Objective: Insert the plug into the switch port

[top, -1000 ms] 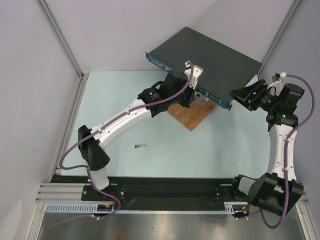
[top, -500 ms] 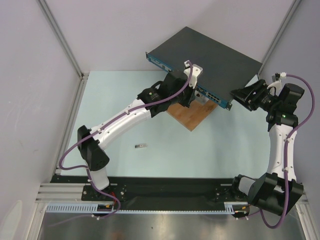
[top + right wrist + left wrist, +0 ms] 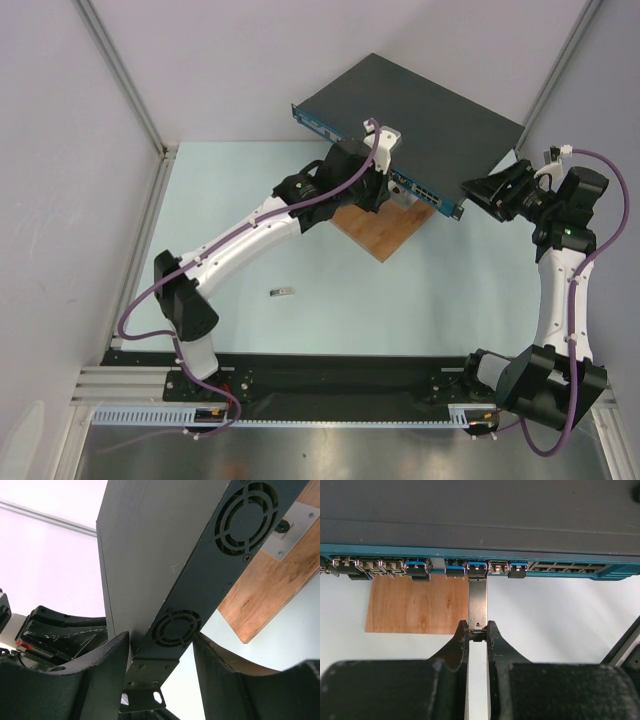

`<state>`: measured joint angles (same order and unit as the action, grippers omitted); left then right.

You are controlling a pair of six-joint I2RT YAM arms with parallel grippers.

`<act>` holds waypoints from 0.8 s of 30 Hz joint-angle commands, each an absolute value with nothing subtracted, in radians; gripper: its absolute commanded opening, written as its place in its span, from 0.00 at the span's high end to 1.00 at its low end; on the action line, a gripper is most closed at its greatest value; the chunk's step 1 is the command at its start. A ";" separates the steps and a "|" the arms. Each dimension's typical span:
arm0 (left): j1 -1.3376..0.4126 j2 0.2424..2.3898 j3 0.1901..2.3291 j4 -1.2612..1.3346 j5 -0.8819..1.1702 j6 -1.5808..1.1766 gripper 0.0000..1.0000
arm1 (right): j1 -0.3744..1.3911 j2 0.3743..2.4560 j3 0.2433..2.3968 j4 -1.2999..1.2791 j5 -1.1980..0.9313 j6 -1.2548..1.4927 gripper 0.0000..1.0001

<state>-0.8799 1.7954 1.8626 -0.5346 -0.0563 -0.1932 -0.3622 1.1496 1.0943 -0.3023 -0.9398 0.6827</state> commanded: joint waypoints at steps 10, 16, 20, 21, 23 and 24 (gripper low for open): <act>-0.833 1.724 1.786 -0.388 -0.025 -0.144 0.99 | -0.322 1.175 1.112 -0.204 -1.000 0.716 0.47; -0.833 1.772 1.861 -0.432 -0.044 -0.172 1.00 | -0.319 1.175 1.108 -0.199 -0.999 0.718 0.48; -0.833 1.786 1.876 -0.434 -0.046 -0.189 1.00 | -0.319 1.173 1.109 -0.202 -1.002 0.713 0.48; -0.833 1.784 1.875 -0.431 -0.046 -0.190 1.00 | -0.319 1.170 1.109 -0.204 -1.002 0.710 0.48; -0.831 1.786 1.876 -0.428 -0.052 -0.190 1.00 | -0.319 1.172 1.108 -0.207 -1.003 0.707 0.49; -0.833 1.787 1.879 -0.429 -0.055 -0.190 1.00 | -0.319 1.172 1.108 -0.209 -1.003 0.709 0.49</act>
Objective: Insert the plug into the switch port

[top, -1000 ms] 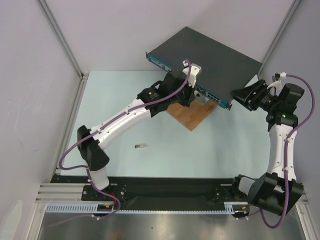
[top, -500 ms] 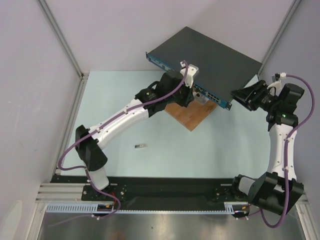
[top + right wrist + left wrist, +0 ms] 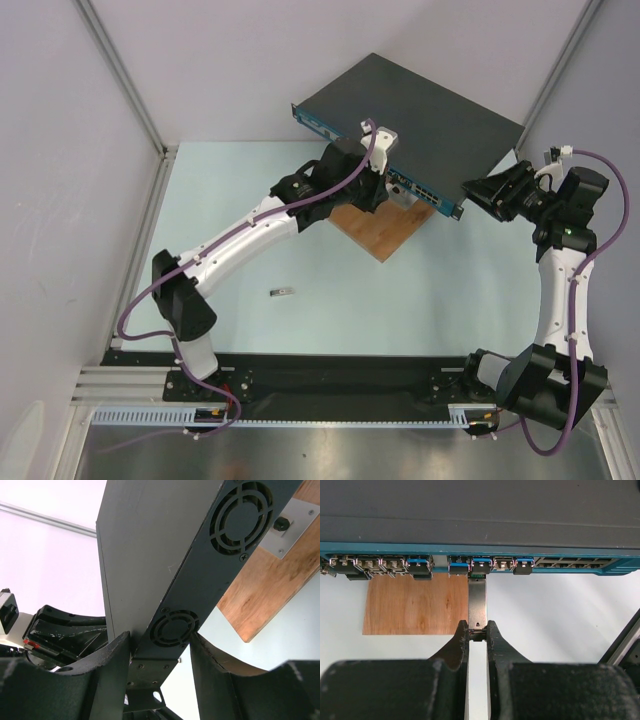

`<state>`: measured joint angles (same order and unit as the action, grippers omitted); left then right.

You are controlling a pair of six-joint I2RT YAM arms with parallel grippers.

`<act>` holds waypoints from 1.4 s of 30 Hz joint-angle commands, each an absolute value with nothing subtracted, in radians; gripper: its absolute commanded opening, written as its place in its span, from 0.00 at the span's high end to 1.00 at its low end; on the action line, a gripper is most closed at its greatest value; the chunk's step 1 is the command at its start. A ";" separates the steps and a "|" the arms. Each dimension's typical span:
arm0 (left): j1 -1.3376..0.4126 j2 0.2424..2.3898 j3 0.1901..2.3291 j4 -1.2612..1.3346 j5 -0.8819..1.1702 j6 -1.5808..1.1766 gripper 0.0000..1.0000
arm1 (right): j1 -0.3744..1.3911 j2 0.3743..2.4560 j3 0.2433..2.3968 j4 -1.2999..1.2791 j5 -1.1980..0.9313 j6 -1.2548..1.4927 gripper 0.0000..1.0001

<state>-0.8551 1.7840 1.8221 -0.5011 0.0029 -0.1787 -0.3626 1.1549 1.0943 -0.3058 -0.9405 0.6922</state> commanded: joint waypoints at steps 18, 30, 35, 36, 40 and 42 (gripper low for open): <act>-0.838 1.747 1.867 -0.394 -0.092 -0.158 1.00 | -0.314 1.177 1.104 -0.207 -1.000 0.704 0.51; -0.856 1.733 1.873 -0.385 -0.091 -0.152 1.00 | -0.311 1.180 1.108 -0.210 -0.991 0.701 0.41; -0.879 1.698 1.833 -0.342 -0.086 -0.120 1.00 | -0.310 1.186 1.104 -0.207 -0.986 0.703 0.37; -0.884 1.698 1.832 -0.344 -0.090 -0.115 1.00 | -0.308 1.189 1.104 -0.206 -0.986 0.701 0.38; -0.885 1.710 1.844 -0.357 -0.110 -0.109 1.00 | -0.307 1.196 1.098 -0.189 -0.988 0.721 0.41; -0.885 1.733 1.867 -0.385 -0.127 -0.107 1.00 | -0.305 1.198 1.100 -0.179 -0.989 0.726 0.42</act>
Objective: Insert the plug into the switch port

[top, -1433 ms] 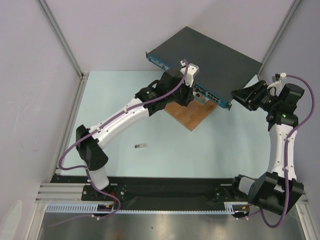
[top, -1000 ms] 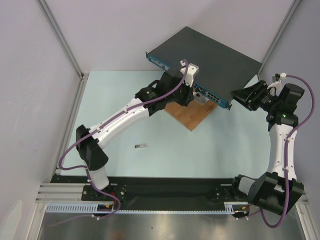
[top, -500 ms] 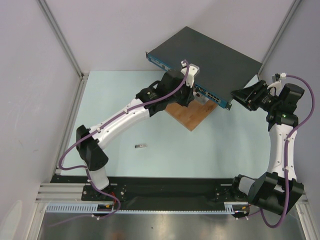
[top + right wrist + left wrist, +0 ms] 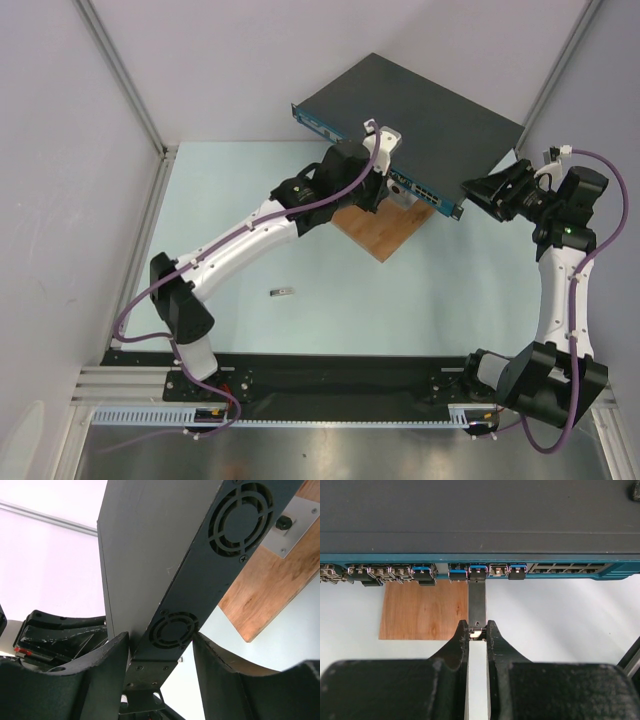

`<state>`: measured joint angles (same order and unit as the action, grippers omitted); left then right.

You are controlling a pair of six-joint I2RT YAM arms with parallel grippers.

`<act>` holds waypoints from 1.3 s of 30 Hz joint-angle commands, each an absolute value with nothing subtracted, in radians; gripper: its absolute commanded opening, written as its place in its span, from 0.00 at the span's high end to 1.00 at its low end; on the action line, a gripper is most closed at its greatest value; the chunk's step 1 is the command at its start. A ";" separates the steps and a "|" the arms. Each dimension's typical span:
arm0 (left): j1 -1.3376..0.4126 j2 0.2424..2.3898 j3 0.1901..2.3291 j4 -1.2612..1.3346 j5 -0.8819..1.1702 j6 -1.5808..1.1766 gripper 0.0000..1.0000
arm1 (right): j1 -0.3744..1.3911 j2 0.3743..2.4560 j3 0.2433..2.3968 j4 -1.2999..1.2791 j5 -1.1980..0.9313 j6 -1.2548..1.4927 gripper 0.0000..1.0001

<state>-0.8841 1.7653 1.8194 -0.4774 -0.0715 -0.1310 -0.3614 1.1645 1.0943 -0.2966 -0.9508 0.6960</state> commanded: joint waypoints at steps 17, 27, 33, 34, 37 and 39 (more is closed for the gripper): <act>-0.885 1.851 1.957 -0.515 -0.161 -0.117 1.00 | -0.305 1.200 1.100 -0.175 -1.002 0.723 0.48; -0.884 1.856 1.942 -0.518 -0.173 -0.146 1.00 | -0.307 1.200 1.100 -0.179 -1.005 0.716 0.51; -0.882 1.848 1.925 -0.520 -0.172 -0.166 1.00 | -0.307 1.200 1.098 -0.181 -1.003 0.716 0.52; -0.882 1.848 1.921 -0.522 -0.173 -0.167 1.00 | -0.307 1.200 1.098 -0.181 -1.002 0.716 0.52; -0.882 1.844 1.905 -0.523 -0.173 -0.175 1.00 | -0.307 1.200 1.100 -0.176 -1.002 0.721 0.52; -0.882 1.841 1.896 -0.519 -0.172 -0.178 1.00 | -0.307 1.203 1.100 -0.173 -1.002 0.723 0.51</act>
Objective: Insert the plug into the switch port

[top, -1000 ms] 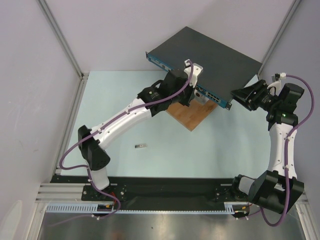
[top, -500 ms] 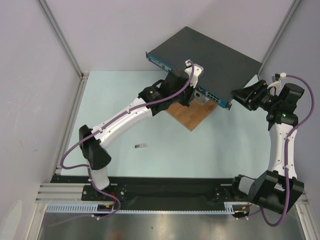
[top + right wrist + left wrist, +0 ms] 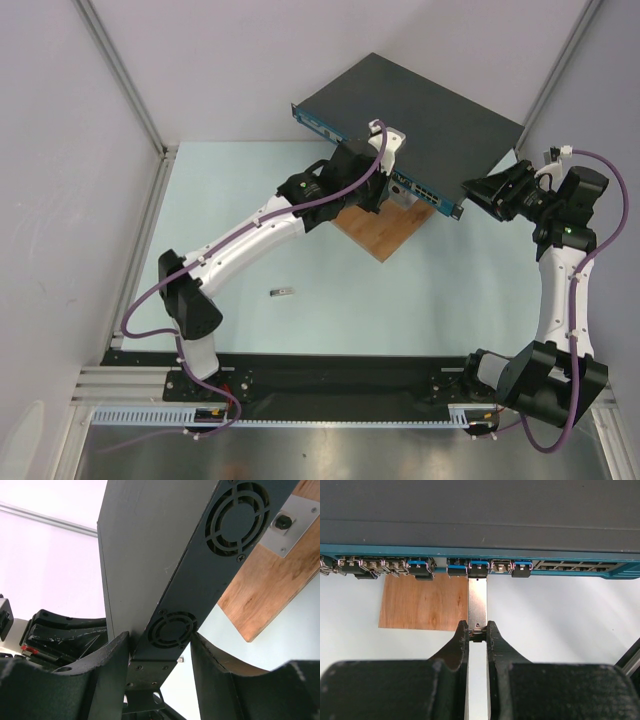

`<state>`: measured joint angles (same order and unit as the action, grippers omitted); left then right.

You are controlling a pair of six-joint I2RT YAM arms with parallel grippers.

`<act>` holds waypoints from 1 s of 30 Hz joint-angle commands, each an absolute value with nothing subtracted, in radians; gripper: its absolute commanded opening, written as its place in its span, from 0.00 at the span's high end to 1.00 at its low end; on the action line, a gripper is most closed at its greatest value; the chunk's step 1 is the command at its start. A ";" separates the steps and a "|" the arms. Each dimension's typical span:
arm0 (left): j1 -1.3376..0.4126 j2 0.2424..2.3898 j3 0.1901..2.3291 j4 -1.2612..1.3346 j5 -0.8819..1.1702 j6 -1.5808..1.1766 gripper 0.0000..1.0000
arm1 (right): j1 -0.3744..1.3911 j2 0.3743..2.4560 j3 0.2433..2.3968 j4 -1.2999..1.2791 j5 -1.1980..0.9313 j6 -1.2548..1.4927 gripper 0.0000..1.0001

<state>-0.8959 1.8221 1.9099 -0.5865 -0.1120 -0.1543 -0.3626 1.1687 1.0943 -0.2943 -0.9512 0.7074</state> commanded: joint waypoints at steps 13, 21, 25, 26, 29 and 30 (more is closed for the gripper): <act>-0.877 1.845 1.896 -0.508 -0.172 -0.186 1.00 | -0.307 1.204 1.100 -0.178 -1.006 0.718 0.51; -0.870 1.844 1.982 -0.502 -0.146 -0.207 1.00 | -0.305 1.204 1.094 -0.184 -1.000 0.701 0.52; -0.862 1.884 2.041 -0.521 -0.114 -0.222 1.00 | -0.305 1.203 1.095 -0.189 -1.000 0.696 0.52; -0.861 1.891 2.052 -0.529 -0.112 -0.224 1.00 | -0.305 1.201 1.097 -0.189 -0.999 0.696 0.53; -0.862 1.916 2.075 -0.545 -0.104 -0.227 1.00 | -0.305 1.203 1.098 -0.190 -1.000 0.695 0.53; -0.862 1.919 2.075 -0.537 -0.103 -0.227 1.00 | -0.304 1.203 1.098 -0.190 -1.000 0.695 0.53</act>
